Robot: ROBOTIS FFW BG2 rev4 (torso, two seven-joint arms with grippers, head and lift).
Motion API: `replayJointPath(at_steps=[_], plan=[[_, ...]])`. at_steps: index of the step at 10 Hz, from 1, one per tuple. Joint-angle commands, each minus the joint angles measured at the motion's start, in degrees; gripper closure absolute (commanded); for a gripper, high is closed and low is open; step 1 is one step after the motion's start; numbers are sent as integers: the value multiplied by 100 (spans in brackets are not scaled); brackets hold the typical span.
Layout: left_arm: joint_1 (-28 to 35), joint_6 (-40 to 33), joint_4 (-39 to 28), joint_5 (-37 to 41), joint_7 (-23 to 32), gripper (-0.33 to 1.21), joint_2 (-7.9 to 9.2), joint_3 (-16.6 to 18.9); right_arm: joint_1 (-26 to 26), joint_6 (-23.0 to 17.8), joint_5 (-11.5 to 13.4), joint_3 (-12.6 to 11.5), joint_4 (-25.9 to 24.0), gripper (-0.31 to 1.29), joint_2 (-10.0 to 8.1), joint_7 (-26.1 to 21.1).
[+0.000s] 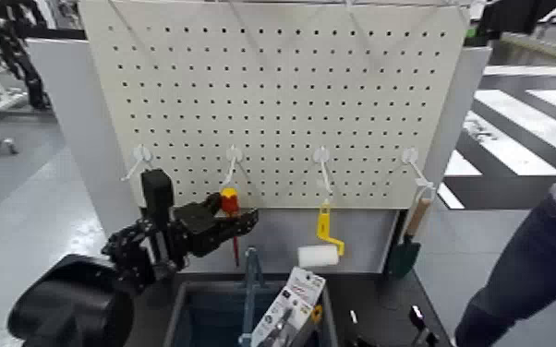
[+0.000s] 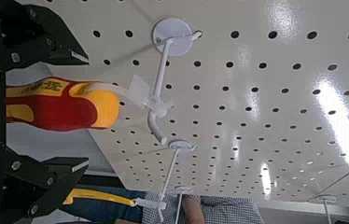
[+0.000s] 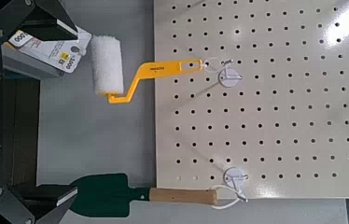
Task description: Put the red screwdriver into the crate.
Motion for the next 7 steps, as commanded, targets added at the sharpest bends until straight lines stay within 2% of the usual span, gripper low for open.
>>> replayJointPath(at_steps=[1,2,7], plan=[[18,87,-1,8,-24,104,-30,11,8,-19,-5,0,9,14,0,0],[54,69,-10,25,-15,113,-39,38,8,-28,-5,0,9,14,9,0],[168,87,-151,8,-24,113,-74,187,8,-54,-14,0,18,14,9,0]])
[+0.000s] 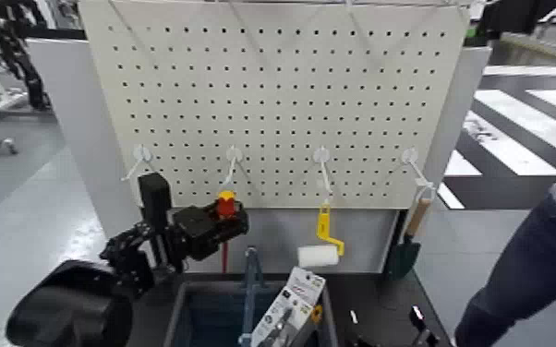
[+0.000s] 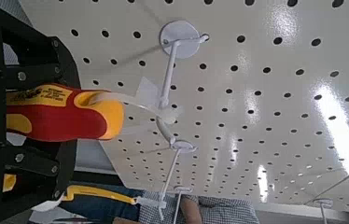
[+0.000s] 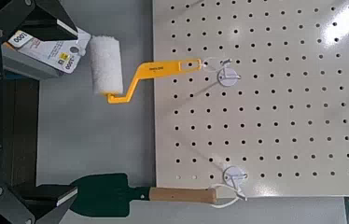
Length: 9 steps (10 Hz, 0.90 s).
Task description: Put the red screwdriver into the crate.
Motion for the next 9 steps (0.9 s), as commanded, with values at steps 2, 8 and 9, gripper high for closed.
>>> replayJointPath(at_steps=[2,8,9], plan=[[57,60,-161,-43,-12,119,-15,114,-6,-9,0,1,9,14,0,0],[355,412,-872,-166,32,119,-77,430,-15,-9,-9,1,26,14,-9,0],[514,623,-1198,-245,40,119,-103,606,-23,-9,-18,1,26,14,-9,0]])
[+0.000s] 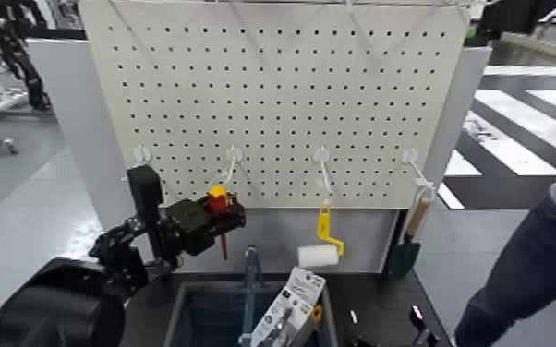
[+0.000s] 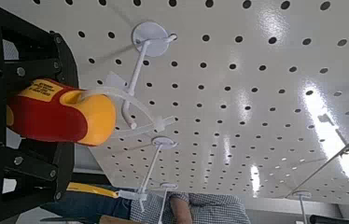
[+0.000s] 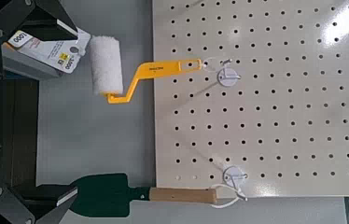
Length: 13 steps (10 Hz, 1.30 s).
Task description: Put the red screwdriver into the crate.
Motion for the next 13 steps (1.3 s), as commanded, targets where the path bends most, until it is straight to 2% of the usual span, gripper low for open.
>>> replayJointPath(at_steps=[1,5,7,9,10,13], plan=[[365,483,-729,-119,47,119,-65,408,-10,0,-7,0,8,14,-2,0],[927,1301,-1652,-40,135,119,-144,962,-19,0,-34,0,25,14,-19,0],[1217,1485,-1898,294,161,119,-179,1217,-28,9,-43,0,34,14,-19,0],[1455,1599,-1907,813,161,119,-170,1410,-28,18,-43,9,34,14,-19,0],[1560,1617,-1863,971,161,119,-223,1454,-28,27,-43,9,34,14,-19,0],[1771,1634,-1476,1270,152,119,-328,1419,-28,18,-43,9,34,14,-19,0]])
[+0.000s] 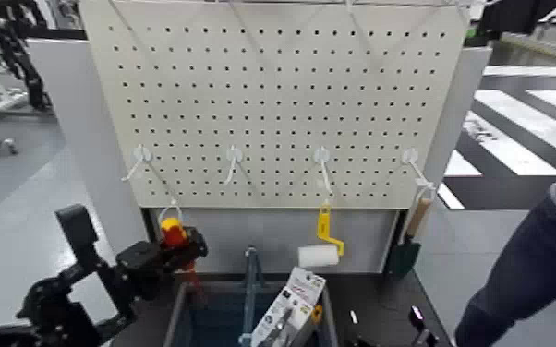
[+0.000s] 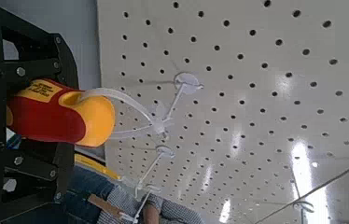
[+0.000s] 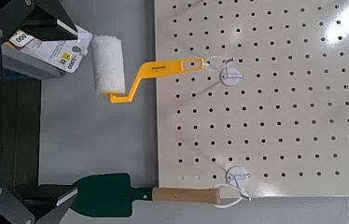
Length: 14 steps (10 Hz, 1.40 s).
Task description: Put the red screwdriver into the crate.
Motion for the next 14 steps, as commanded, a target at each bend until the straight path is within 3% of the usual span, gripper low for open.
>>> replayJointPath(at_steps=[1,7,12,13,14], plan=[[114,-112,473,216,-58,119,-77,-103,0,2,-9,0,-1,14,0,0],[17,-709,1757,787,-207,119,-174,-648,9,-16,-35,9,8,14,9,0],[-44,-525,1853,946,-154,117,-200,-815,9,-24,-44,9,16,14,18,0],[-35,-533,1906,1051,-154,101,-200,-833,9,-24,-44,9,8,14,9,0],[-18,-683,1923,1095,-154,75,-200,-824,9,-24,-44,9,8,14,18,0]])
